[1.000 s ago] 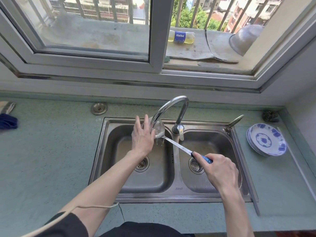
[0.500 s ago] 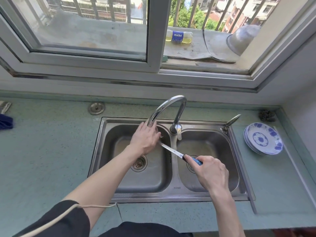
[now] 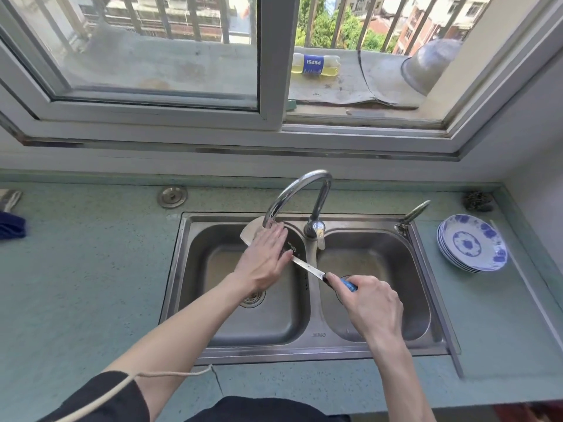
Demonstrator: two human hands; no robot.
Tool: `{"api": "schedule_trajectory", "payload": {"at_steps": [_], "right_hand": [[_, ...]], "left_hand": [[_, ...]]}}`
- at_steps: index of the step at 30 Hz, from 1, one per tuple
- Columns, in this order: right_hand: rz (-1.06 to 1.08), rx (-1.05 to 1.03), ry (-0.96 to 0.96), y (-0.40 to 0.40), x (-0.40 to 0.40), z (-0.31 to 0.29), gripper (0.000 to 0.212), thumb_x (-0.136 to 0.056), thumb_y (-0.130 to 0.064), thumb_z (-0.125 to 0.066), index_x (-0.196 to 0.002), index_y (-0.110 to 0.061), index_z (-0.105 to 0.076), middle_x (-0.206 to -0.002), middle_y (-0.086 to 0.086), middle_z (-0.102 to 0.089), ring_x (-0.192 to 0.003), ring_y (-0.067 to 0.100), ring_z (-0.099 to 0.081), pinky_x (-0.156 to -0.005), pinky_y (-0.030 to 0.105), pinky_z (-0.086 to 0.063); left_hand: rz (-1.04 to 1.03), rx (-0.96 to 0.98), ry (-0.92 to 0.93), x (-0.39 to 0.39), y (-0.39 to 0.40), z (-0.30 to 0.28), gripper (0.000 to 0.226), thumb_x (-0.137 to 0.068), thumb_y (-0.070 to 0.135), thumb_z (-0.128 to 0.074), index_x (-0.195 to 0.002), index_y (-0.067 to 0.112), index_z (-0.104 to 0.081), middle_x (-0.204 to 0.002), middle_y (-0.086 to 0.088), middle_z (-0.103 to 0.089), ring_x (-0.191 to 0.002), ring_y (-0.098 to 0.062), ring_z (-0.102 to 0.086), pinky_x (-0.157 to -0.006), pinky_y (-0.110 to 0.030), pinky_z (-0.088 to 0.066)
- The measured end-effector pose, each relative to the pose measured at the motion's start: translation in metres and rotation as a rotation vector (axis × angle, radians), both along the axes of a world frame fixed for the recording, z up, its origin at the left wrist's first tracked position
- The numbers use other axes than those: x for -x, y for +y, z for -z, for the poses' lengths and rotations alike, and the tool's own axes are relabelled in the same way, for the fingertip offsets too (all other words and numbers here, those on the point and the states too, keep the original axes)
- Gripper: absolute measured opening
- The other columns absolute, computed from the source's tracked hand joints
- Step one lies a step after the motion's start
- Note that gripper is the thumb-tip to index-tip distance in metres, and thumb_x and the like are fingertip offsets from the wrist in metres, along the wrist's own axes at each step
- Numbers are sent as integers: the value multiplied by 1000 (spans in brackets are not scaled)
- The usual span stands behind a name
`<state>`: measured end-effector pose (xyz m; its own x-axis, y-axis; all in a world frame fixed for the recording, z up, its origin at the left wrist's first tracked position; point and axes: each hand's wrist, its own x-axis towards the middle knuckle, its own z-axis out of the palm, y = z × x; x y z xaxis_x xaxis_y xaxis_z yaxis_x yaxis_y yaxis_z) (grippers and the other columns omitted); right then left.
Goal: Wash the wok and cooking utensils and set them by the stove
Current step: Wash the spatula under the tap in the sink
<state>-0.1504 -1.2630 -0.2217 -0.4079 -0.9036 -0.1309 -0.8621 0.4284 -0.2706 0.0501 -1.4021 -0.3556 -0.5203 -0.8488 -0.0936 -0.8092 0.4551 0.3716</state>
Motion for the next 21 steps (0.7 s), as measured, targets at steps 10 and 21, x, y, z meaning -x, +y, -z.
{"api": "schedule_trajectory", "payload": {"at_steps": [10, 21], "right_hand": [[52, 24, -29, 1, -16, -3, 68, -91, -75, -51, -58, -16, -49, -60, 0, -52, -65, 33, -51, -60, 36, -45], [52, 16, -71, 10, -12, -3, 71, -88, -76, -52, -60, -11, -53, -56, 1, -51, -64, 33, -54, -58, 35, -42]], "left_hand": [[-123, -41, -61, 0, 1, -5, 69, -105, 49, -7, -161, 9, -8, -170, -9, 1, -156, -18, 8, -127, -41, 1], [-243, 44, -109, -26, -19, -10, 65, -106, 43, -6, -160, 8, -8, -169, -7, -4, -157, -19, -1, -127, -39, 0]]}}
